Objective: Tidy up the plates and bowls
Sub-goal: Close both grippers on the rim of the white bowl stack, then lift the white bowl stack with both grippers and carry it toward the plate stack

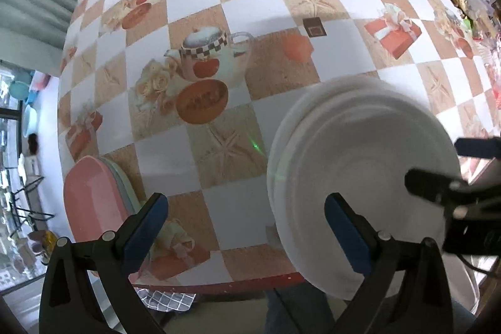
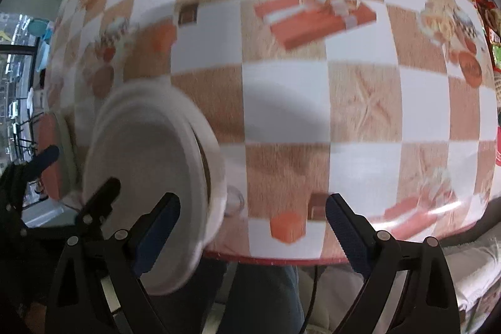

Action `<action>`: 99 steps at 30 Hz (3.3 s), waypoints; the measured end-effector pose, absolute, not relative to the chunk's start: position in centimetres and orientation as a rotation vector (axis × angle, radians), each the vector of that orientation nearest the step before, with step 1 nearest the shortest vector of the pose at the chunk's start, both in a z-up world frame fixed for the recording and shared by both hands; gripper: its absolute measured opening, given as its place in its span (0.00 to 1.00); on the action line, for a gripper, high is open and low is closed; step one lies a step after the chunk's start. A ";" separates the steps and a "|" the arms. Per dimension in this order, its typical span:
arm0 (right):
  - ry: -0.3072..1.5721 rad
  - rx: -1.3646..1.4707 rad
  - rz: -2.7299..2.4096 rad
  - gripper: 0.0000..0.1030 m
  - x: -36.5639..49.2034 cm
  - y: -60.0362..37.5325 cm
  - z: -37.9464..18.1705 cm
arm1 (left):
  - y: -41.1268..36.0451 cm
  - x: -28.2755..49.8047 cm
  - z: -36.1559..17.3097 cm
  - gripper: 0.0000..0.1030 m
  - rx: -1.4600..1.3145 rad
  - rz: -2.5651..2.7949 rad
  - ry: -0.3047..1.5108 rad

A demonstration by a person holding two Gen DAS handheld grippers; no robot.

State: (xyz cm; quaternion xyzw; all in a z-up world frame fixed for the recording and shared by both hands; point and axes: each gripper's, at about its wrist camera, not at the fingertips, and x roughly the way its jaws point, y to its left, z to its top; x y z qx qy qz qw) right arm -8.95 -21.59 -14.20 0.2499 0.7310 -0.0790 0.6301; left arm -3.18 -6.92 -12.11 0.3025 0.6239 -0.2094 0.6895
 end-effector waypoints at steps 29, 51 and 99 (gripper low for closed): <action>1.720 0.614 -0.163 0.99 -5.7 -23.7 -17.5 | -6.6 0.0 -15.7 1.00 0.484 -0.519 1.545; 1.577 0.683 -0.169 0.71 -9.8 -27.8 -12.4 | -5.7 -6.1 -9.4 0.83 0.674 -0.719 1.376; 1.755 0.582 -0.100 1.00 -5.4 -23.7 -18.2 | -2.0 1.3 -17.6 1.00 0.300 -0.368 1.635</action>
